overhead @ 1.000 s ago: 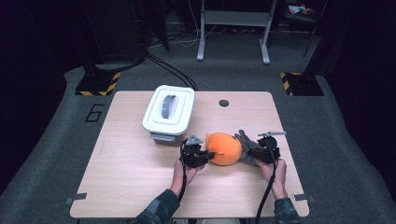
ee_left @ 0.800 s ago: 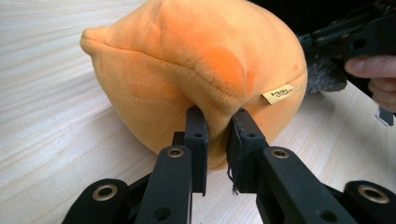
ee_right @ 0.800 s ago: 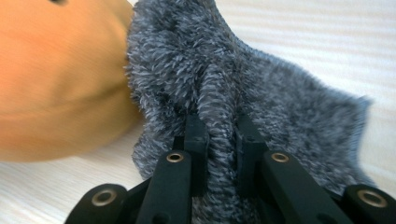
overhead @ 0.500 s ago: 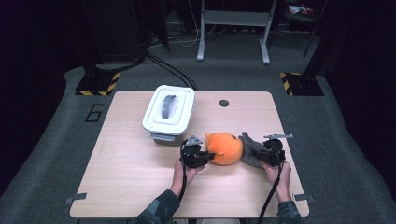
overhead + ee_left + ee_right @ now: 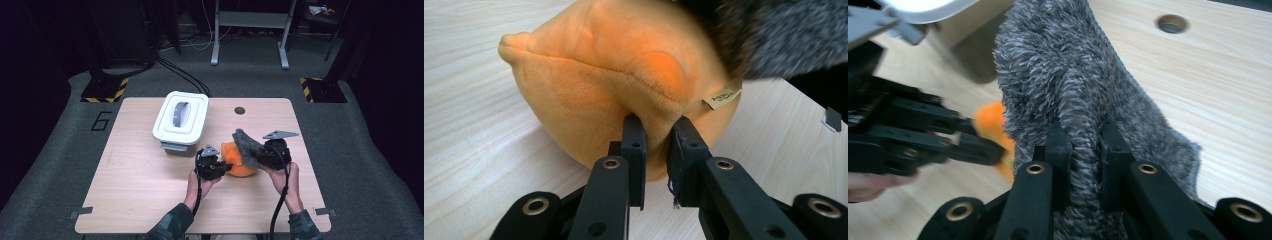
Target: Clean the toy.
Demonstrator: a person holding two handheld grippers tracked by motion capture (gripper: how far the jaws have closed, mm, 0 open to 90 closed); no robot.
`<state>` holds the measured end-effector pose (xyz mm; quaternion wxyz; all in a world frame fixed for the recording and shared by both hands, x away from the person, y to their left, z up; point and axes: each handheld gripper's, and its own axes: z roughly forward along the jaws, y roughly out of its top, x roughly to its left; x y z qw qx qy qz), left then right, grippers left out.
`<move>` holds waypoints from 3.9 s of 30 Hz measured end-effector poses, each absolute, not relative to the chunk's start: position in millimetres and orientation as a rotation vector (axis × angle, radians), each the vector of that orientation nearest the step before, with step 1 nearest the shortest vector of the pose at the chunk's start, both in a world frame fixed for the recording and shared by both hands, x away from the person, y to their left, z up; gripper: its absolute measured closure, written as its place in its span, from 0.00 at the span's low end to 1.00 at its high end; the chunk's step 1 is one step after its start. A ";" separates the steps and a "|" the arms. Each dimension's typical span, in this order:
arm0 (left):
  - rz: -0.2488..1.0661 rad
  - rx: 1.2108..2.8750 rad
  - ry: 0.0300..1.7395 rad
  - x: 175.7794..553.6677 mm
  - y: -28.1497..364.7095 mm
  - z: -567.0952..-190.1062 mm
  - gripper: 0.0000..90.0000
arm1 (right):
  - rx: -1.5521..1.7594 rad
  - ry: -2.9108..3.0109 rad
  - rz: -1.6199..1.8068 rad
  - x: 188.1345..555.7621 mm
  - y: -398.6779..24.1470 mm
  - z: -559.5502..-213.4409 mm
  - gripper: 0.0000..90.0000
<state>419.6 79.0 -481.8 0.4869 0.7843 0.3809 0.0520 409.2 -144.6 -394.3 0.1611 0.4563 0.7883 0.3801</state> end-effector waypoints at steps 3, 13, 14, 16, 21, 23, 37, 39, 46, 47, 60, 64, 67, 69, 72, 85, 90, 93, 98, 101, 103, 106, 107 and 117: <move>0.135 1.918 0.917 420.5 79.0 -481.0 0.88 | 1.241 2.291 1.061 413.6 -129.3 -399.3 0.88; 0.131 1.932 0.929 421.5 79.1 -483.7 0.88 | 1.240 2.322 0.973 420.6 -114.0 -420.7 0.88; 0.131 1.934 0.926 421.6 79.2 -483.7 0.88 | 1.235 2.319 0.957 420.3 -115.0 -420.5 0.88; 0.119 1.928 0.933 422.0 79.4 -484.1 0.88 | 1.245 2.305 0.950 419.9 -119.7 -420.8 0.88; 0.117 1.925 0.931 422.4 79.8 -484.9 0.88 | 1.323 2.254 0.968 423.8 -143.2 -426.0 0.88; 0.107 1.921 0.933 422.0 78.3 -485.4 0.88 | 1.366 2.241 0.983 425.8 -151.1 -430.3 0.88; 0.103 1.922 0.934 423.7 79.9 -486.6 0.88 | 1.544 2.179 0.954 438.8 -187.8 -455.5 0.88; 0.104 1.924 0.932 423.8 80.0 -486.6 0.88 | 1.566 2.177 0.945 440.7 -190.1 -460.3 0.88; 0.101 1.922 0.939 423.8 80.2 -486.7 0.88 | 1.635 2.178 0.901 446.8 -193.2 -475.0 0.88; 0.101 1.923 0.941 423.8 80.6 -486.8 0.88 | 1.647 2.184 0.897 447.8 -193.6 -477.3 0.88; 0.111 1.916 0.943 424.8 83.7 -488.3 0.88 | 1.659 2.196 0.851 447.8 -196.5 -485.7 0.88; 0.103 1.914 0.946 425.4 85.1 -488.8 0.88 | 1.623 2.133 0.934 437.3 -208.7 -465.0 0.88; 0.108 1.913 0.942 425.4 83.7 -489.2 0.88 | 1.581 2.113 0.999 428.3 -208.5 -444.6 0.88; 0.111 1.916 0.942 425.9 84.0 -489.2 0.88 | 1.520 2.125 1.028 423.9 -203.7 -432.1 0.88; 0.109 1.913 0.940 426.7 84.8 -489.5 0.88 | 1.450 2.164 1.047 419.2 -189.2 -420.5 0.88; 0.180 1.908 0.909 419.7 86.6 -490.2 0.61 | 1.470 2.209 1.005 431.5 -174.9 -432.3 0.88; 0.225 1.951 0.877 416.0 83.9 -492.5 0.50 | 1.475 2.207 0.996 433.4 -175.9 -432.5 0.88; 0.248 1.966 0.874 415.9 78.8 -494.8 0.46 | 1.473 2.206 0.998 433.4 -176.4 -432.8 0.88; 0.322 1.979 0.886 417.2 69.4 -498.8 0.59 | 1.488 2.197 0.995 431.9 -173.2 -434.1 0.88; 0.315 1.970 0.895 418.2 69.5 -497.3 0.77 | 1.463 2.197 0.999 431.2 -176.3 -433.6 0.88; 0.303 1.966 0.896 418.5 70.0 -494.4 0.84 | 1.473 2.182 1.007 429.1 -178.0 -431.2 0.88; 0.248 1.951 0.917 419.7 71.4 -488.9 0.88 | 1.457 2.165 1.029 423.4 -179.1 -424.4 0.88; 0.221 1.942 0.927 420.3 72.1 -486.9 0.89 | 1.453 2.165 1.036 421.3 -179.2 -421.8 0.88; 0.106 1.909 0.962 419.0 71.0 -469.5 0.89 | 1.320 2.241 1.131 399.3 -150.6 -394.0 0.88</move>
